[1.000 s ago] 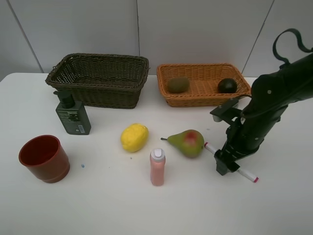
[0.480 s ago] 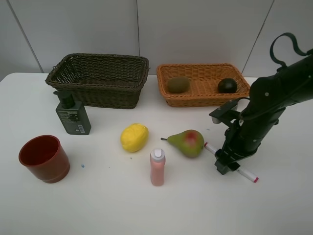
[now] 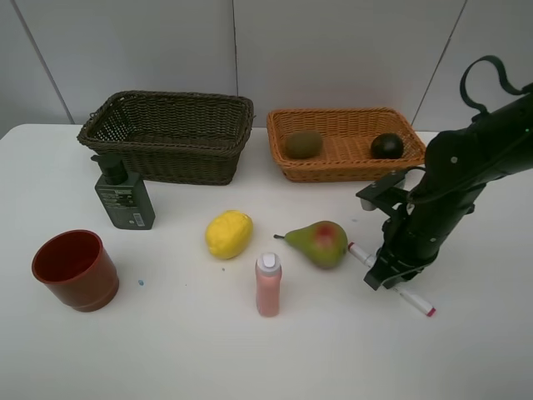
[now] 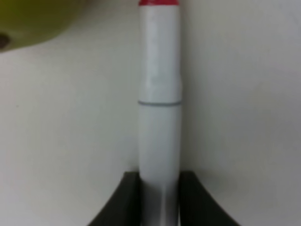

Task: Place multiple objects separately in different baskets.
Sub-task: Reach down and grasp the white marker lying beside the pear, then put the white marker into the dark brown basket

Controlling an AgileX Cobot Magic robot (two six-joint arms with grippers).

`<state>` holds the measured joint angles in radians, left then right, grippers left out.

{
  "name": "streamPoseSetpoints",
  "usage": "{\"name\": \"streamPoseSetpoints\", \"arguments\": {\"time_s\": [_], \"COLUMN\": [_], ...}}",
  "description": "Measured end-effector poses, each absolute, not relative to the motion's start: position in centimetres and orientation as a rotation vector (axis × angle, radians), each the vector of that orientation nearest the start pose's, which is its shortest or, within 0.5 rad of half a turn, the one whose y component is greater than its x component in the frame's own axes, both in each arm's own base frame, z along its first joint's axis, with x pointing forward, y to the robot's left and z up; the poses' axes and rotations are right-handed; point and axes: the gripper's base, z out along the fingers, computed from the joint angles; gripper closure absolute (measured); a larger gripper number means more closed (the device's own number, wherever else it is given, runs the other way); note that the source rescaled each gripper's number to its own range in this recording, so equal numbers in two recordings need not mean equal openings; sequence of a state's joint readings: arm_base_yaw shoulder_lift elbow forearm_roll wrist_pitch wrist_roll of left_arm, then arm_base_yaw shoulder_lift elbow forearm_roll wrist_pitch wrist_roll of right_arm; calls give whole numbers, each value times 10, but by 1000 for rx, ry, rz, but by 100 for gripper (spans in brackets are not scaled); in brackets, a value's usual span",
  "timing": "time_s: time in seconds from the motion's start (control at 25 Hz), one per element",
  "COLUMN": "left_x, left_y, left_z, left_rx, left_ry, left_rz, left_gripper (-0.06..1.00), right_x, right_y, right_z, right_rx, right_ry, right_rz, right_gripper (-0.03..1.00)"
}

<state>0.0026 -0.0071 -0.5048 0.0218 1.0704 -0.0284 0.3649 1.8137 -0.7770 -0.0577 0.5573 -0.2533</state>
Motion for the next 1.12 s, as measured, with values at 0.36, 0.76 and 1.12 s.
{"name": "streamPoseSetpoints", "arguments": {"time_s": [0.36,0.76,1.12], "left_x": [-7,-7,-7], "left_y": [2,2,2], "left_z": [278,278,278], "left_rx": [-33,-33,-33], "left_ry": [2042,2042,2042], "left_rz": [10,10,10], "left_gripper": [-3,-3,-3], "right_x": [258,255,241], "right_y": [96,94,88], "right_z": [106,126,171], "right_rx": [-1004,-982,-936], "right_ry": [2907,2877,2832], "right_rz": [-43,-41,-48], "right_gripper": [97,97,97]}}
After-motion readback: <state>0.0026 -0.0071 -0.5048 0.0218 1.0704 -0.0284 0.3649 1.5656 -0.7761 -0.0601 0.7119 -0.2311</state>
